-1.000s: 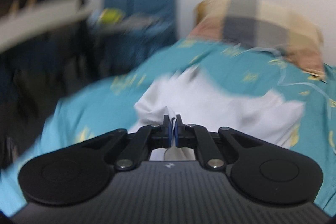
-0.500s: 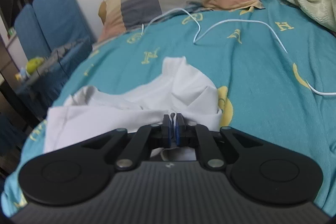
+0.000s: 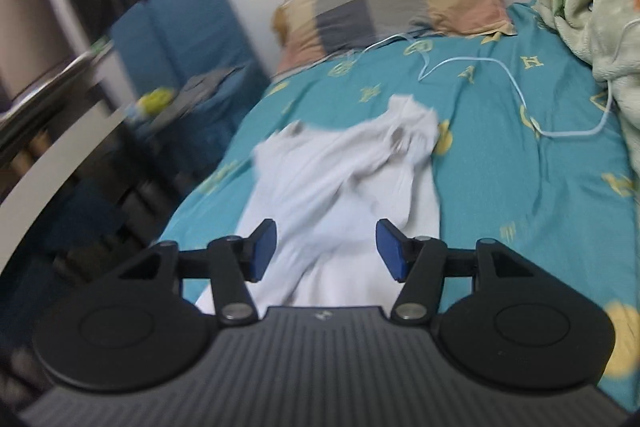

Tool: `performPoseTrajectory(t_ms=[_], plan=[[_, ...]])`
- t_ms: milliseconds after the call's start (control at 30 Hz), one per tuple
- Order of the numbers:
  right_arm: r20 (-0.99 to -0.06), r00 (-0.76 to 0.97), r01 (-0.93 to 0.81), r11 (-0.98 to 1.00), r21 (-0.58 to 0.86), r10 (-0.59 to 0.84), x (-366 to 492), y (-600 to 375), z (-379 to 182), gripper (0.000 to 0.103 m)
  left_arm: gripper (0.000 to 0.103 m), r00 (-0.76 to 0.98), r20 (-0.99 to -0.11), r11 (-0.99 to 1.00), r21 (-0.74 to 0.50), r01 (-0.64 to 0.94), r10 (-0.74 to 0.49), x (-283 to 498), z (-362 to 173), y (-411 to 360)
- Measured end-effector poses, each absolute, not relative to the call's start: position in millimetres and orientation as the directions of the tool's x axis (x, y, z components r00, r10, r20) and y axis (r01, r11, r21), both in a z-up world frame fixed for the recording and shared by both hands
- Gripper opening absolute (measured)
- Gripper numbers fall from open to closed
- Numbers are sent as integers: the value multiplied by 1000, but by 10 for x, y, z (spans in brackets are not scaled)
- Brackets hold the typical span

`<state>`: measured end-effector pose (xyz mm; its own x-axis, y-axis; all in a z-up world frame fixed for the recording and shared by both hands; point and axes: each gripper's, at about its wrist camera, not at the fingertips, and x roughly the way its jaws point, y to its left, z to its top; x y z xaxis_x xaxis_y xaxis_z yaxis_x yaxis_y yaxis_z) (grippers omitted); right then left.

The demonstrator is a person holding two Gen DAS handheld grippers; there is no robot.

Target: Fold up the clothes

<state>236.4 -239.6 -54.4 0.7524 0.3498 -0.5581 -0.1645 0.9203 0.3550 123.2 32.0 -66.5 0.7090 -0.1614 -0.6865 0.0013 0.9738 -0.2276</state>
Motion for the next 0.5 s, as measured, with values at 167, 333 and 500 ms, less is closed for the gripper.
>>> performPoseTrajectory(t_ms=[167,333,500], plan=[[-579,725,-183,915,359,372,1385,-2371,-328,58,64,712,-684,978,-208,20,-160,1119,-623,265],[-539,749,-204,908,366,385,782,-2372,-346,58,64,702,-693,980,-195,31,-161,1022,-622,207],[-507,775,-212,911,355,378,548,-2486,-565,58,65,666,-730,985,-170,37,-150,977,-687,138]])
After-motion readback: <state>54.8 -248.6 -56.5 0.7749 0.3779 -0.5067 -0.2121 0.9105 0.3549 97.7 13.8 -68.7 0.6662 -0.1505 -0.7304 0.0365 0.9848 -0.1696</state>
